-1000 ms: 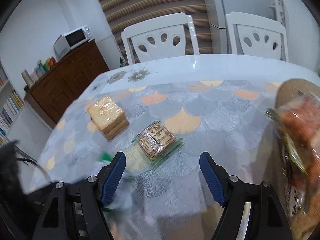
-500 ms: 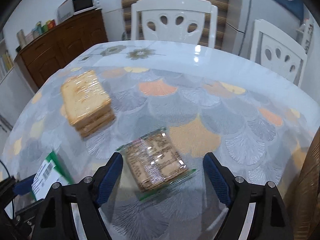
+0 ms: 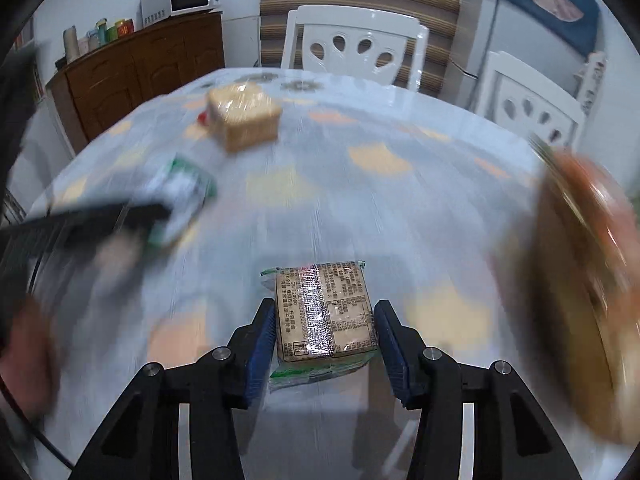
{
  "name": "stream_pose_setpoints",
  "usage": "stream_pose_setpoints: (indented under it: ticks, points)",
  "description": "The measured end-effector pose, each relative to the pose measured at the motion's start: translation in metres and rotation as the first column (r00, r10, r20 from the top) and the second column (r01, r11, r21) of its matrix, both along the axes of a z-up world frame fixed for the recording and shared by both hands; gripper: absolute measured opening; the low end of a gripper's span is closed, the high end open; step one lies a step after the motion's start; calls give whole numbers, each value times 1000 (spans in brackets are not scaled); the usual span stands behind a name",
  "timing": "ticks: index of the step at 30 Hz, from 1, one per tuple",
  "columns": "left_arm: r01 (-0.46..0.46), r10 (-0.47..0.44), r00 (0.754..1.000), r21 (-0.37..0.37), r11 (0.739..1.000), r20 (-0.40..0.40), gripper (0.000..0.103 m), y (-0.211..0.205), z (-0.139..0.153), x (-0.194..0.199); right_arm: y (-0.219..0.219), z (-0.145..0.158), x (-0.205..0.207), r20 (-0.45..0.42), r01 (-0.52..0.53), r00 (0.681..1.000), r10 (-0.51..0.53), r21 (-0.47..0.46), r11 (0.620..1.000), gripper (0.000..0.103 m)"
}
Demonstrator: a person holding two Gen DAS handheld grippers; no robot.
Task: Organize snacks
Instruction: 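Grasp the green-white packet with left tool while right tool grasps the brown biscuit packet, then carry both packets over the brown bowl and open both tools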
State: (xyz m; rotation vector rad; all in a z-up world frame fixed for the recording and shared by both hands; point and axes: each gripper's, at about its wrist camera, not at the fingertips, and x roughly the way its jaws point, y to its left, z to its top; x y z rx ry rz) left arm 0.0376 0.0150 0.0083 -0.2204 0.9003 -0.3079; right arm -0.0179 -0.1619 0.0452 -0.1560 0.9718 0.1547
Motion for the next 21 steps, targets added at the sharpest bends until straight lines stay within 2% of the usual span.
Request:
stream_pose_setpoints:
  ticks: [4,7,8,9,11,14,16,18,20,21]
  points:
    - [20,-20,1000,15,1000,-6,49,-4,0,-2,-25,3,-58,-7,47,999,-47,19,999,49]
    - [18,-18,1000,38,999,-3,51,-7,0,-4,-38,3,-73,-2,80,997,-80,43,996,50]
    - [24,-24,1000,38,999,-4,57,-8,0,-4,-41,3,-72,-4,89,996,-88,54,995,50]
    - [35,-35,999,32,999,-5,68,-10,-1,-4,-41,3,-70,-9,92,996,-91,56,994,52]
    - [54,-53,999,33,998,-9,78,-13,0,-3,-38,2,-67,-8,92,996,-92,35,995,58]
    - [38,-37,999,110,993,-5,78,-23,-1,-2,-36,2,-70,-1,84,996,-84,27,996,59]
    - [27,-28,1000,231,973,4,69,-38,-2,-2,-39,2,-68,-3,87,996,-87,43,995,59]
    - [21,-30,999,301,954,26,45,-48,-1,-4,-40,3,-71,1,90,996,-90,48,995,57]
    - [34,-54,997,335,942,52,45,-56,1,-10,-39,6,-73,27,94,995,-95,37,995,47]
    - [33,-57,997,353,935,59,45,-59,2,-12,-41,9,-76,46,97,994,-99,44,994,47]
